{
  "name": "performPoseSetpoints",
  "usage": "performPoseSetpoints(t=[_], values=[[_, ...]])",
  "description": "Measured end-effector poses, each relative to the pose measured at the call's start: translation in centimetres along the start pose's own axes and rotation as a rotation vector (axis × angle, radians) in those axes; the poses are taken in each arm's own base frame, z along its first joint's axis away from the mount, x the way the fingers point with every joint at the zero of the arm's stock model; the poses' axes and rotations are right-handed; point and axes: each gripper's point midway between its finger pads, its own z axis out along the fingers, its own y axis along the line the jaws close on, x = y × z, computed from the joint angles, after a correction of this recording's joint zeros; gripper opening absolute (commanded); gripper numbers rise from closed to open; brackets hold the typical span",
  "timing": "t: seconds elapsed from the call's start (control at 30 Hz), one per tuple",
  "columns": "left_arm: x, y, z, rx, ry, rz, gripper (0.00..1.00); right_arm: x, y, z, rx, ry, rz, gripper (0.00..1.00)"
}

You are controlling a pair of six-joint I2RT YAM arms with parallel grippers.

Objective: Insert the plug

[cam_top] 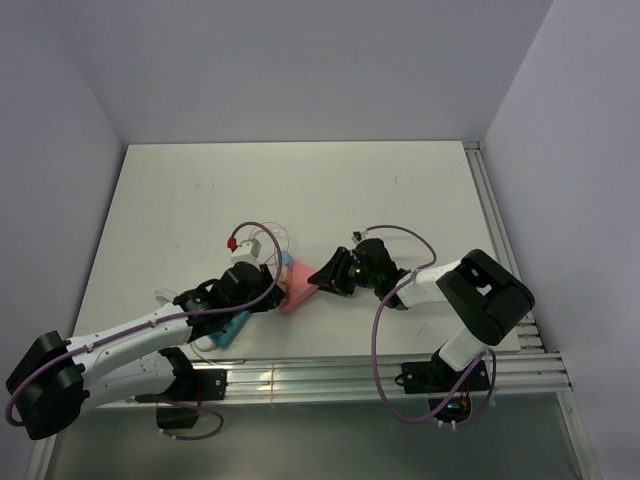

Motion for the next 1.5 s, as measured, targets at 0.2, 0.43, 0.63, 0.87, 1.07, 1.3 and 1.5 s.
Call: performPoseSetpoints(t=[0.2,0.43,0.63,0.87,1.07,1.3,1.5], values=[[0.0,0.3,0.4,-0.012,-0.008,-0.003,0.00,0.0,0.0,0.0,0.001,-0.002,-0.001,0.00],[0.1,0.2,0.9,-0.011,-0.009,-0.003,0.00,-0.2,0.1,0.1,0.004,-0.013,-0.002,0.00],[0.0,0.1,1.3,-0.027,-0.002,0.001,0.00,-0.5,0.1,0.2,0.013,-0.026,-0.004,0.00],[-0.2,0.2,3.1,-0.081,0.014,0.021,0.00,-1.4,0.3,0.6,0.027,-0.054,-0.016,0.00],[-0.5,0.1,3.8,-0.103,0.020,0.048,0.00,-2.0,0.4,0.9,0.034,-0.077,-0.025,0.00],[-0.7,-0.1,4.6,-0.093,0.006,0.057,0.00,-2.6,0.1,1.0,0.046,-0.102,-0.024,0.00],[-1.3,-0.5,5.8,-0.062,-0.043,0.039,0.00,-3.7,-0.1,1.1,0.059,-0.152,-0.023,0.00]])
